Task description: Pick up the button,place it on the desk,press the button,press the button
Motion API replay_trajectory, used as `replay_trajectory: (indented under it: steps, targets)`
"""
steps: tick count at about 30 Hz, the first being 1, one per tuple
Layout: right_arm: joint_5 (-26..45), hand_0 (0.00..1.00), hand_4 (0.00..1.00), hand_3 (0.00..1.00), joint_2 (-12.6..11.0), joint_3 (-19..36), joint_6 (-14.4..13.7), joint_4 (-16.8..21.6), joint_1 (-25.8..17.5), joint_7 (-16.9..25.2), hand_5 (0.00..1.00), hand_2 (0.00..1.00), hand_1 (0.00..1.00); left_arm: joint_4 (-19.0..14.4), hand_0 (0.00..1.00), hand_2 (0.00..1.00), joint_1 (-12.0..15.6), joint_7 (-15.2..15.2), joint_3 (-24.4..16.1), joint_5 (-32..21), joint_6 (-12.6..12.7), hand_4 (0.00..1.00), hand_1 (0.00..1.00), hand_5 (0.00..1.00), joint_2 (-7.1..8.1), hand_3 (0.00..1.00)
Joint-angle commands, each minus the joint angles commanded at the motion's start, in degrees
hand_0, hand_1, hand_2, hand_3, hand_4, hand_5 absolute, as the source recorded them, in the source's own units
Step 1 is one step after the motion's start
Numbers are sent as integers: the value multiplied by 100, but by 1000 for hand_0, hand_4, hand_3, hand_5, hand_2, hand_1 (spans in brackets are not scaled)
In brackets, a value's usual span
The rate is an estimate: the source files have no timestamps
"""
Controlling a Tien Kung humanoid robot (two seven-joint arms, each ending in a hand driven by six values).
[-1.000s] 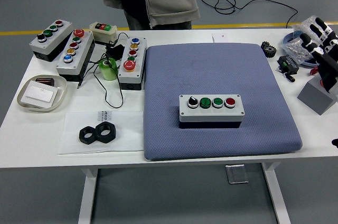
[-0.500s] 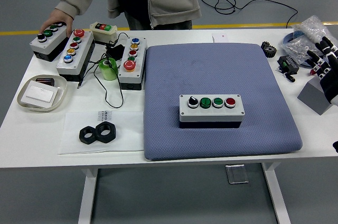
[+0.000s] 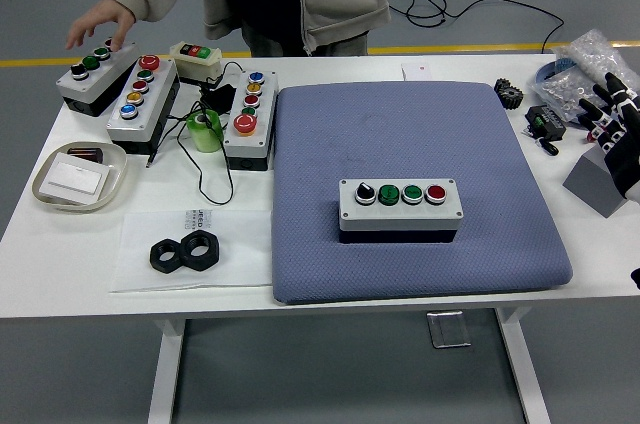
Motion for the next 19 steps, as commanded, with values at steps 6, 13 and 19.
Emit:
replay_trajectory:
  steps: [6, 13, 19]
  targets:
    - [0, 974, 629, 913, 12, -32, -7, -3, -7, -25, 604, 926, 875, 1, 725, 842, 29, 9, -23, 22, 3, 591, 822, 998, -3, 809]
    - [17, 974, 627, 911, 6, -53, -28, -18, -20, -46, 605, 924, 875, 5, 726, 841, 69, 28, -71, 70, 8, 591, 821, 998, -7, 809]
    - [19, 976, 626, 910, 15, -82, -42, -36, -14, -63, 605, 923, 875, 4, 732, 841, 107, 53, -110, 118, 13, 590, 821, 998, -14, 809]
